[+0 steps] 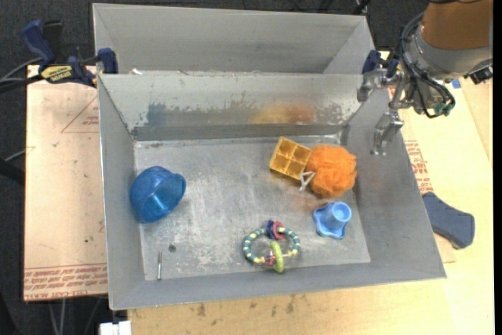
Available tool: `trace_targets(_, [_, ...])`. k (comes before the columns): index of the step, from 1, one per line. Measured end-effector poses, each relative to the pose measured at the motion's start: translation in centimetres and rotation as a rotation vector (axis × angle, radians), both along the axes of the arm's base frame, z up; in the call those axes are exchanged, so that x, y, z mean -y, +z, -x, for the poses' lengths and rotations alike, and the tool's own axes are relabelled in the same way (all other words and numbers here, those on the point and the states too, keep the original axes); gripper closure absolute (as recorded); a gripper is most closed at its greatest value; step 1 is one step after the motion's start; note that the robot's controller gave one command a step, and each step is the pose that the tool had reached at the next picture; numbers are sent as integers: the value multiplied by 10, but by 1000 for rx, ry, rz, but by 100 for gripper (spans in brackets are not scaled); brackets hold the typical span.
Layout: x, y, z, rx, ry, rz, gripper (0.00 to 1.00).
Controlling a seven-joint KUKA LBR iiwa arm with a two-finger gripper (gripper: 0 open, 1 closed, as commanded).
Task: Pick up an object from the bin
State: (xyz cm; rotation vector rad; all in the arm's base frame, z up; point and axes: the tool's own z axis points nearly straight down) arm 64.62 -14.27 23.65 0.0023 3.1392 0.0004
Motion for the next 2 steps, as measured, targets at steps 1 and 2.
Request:
trace_targets(1, [-2,-31,13,5,86,1,0])
trace_targets(2, [-5,-92,8,4,355,2,0])
